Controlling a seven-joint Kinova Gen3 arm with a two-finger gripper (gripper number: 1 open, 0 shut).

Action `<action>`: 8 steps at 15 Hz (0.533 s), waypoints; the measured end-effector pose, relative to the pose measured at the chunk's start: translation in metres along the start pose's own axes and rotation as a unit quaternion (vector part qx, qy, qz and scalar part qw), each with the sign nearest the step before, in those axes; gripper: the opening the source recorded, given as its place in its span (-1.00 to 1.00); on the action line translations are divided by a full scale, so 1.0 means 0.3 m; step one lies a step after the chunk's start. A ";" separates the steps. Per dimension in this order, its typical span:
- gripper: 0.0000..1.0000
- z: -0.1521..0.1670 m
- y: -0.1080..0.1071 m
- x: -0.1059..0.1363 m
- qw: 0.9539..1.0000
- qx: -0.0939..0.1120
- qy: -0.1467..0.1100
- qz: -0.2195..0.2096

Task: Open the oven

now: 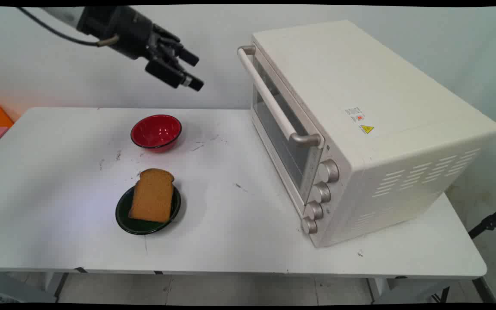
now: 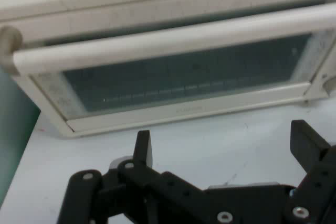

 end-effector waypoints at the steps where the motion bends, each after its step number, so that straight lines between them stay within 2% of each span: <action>1: 1.00 0.010 0.005 0.024 1.000 0.002 0.004 -0.002; 3: 1.00 0.031 0.013 0.064 1.000 0.005 0.010 -0.007; 4: -1.00 0.043 0.017 0.083 1.000 0.007 0.013 -0.009; 8: -1.00 0.087 0.029 0.135 1.000 0.013 0.023 -0.017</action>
